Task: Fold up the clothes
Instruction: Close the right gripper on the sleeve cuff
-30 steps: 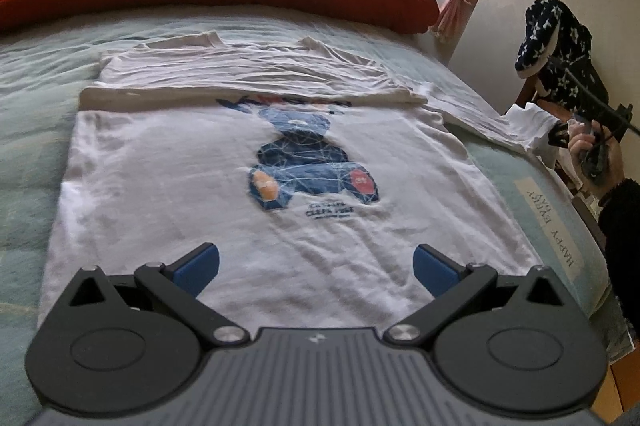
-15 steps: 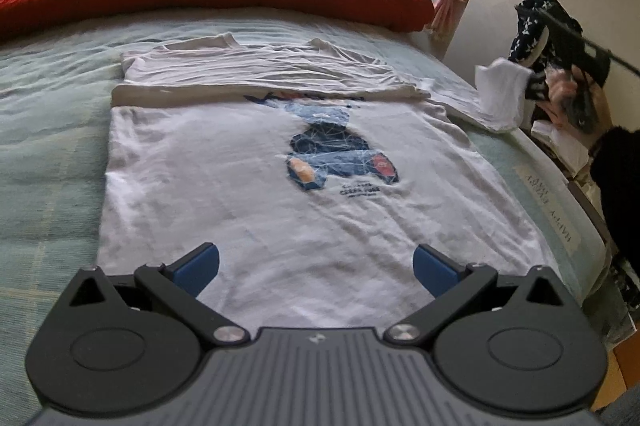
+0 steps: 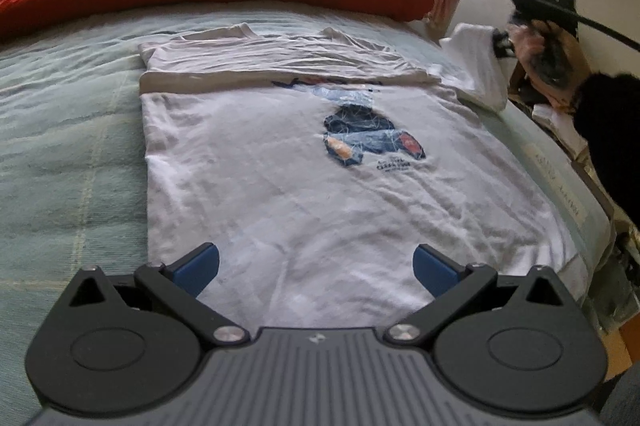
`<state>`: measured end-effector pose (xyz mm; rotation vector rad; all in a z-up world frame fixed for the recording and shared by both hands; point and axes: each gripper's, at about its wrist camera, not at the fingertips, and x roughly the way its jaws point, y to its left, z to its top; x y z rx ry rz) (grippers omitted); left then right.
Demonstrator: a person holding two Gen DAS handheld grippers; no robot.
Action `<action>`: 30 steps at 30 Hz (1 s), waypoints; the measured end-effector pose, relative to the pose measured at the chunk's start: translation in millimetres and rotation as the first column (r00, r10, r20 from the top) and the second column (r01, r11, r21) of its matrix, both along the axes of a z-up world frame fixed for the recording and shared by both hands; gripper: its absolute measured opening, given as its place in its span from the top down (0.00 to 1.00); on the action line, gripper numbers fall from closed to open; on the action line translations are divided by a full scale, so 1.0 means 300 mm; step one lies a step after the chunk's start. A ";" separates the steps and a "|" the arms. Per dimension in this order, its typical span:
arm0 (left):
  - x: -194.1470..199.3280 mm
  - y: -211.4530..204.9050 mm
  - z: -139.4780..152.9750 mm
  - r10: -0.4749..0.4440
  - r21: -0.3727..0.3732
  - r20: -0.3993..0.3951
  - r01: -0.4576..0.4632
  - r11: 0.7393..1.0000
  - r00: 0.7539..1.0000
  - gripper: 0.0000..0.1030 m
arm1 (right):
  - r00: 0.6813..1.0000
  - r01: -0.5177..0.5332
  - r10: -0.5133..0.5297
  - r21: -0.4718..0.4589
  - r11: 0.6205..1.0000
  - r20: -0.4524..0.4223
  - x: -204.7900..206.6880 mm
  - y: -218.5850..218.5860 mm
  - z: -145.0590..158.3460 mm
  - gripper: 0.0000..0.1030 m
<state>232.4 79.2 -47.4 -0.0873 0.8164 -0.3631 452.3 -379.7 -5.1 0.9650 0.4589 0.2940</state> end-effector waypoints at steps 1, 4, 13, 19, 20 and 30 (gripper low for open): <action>-0.002 0.004 0.000 -0.003 0.007 0.001 0.003 1.000 1.000 0.01 | 1.000 -0.009 0.009 -0.037 0.999 -0.013 0.005 0.021 0.004 0.00; -0.009 0.021 -0.002 -0.004 0.009 0.003 0.004 1.000 1.000 0.01 | 0.998 -0.040 0.032 -0.145 0.989 -0.054 0.020 0.082 0.016 0.09; -0.020 0.057 -0.009 0.008 -0.031 0.009 -0.008 0.999 1.000 0.01 | 0.988 -0.119 0.072 -0.384 0.916 -0.134 0.050 0.230 0.051 0.90; -0.026 0.074 -0.010 0.012 -0.046 0.012 -0.012 0.999 1.000 0.01 | 0.986 -0.146 0.088 -0.473 0.869 -0.142 0.054 0.295 0.074 0.91; -0.027 0.077 -0.010 0.013 -0.048 0.012 -0.012 0.999 1.000 0.01 | 0.986 -0.145 0.088 -0.482 0.864 -0.139 0.063 0.309 0.082 0.91; -0.034 0.105 -0.005 0.017 -0.028 0.004 -0.017 0.999 1.000 0.01 | 0.992 -0.123 0.069 -0.649 0.751 -0.108 0.107 0.501 0.104 0.91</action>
